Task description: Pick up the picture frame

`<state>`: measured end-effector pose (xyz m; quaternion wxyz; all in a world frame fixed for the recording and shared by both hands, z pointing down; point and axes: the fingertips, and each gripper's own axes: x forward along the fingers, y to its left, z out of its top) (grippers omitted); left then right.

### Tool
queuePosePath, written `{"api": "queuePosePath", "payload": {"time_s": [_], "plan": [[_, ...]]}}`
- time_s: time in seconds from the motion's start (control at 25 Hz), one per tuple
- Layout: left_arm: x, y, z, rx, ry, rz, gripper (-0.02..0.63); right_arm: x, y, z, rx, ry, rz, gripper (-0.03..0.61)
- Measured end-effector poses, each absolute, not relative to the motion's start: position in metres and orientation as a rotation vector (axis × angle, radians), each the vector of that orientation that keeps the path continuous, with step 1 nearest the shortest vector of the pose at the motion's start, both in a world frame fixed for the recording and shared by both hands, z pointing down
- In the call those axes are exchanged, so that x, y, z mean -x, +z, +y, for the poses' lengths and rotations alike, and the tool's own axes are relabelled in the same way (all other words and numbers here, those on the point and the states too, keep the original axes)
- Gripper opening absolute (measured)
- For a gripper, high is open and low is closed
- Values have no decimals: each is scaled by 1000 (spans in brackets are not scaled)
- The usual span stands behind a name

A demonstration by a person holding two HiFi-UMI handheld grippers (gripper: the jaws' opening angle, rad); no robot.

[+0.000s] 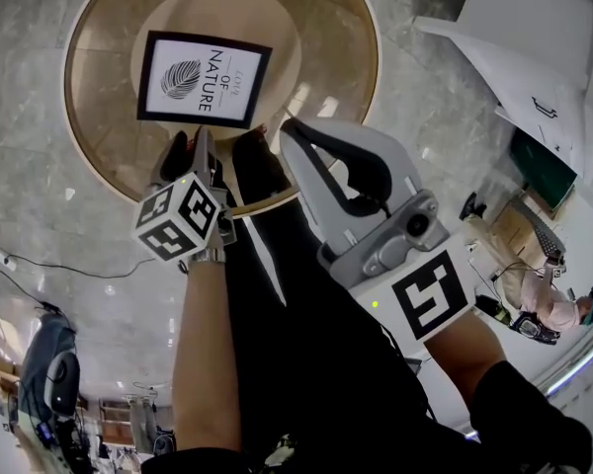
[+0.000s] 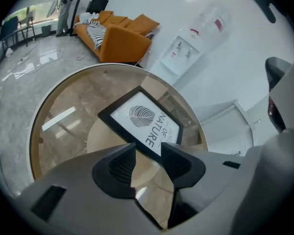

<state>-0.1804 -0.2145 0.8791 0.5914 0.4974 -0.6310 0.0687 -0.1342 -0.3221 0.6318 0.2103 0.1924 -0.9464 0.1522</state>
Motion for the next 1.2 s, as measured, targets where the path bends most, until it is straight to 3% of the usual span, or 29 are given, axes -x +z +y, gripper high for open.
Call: {"api": "queuePosePath", "payload": {"time_s": [1.0, 1.2], "plan": [[189, 919, -225, -715, 133, -1606, 170, 142, 653, -322, -546, 497, -2593, -2], [191, 914, -223, -694, 25, -1608, 115, 133, 652, -325, -565, 507, -2584, -2]]}}
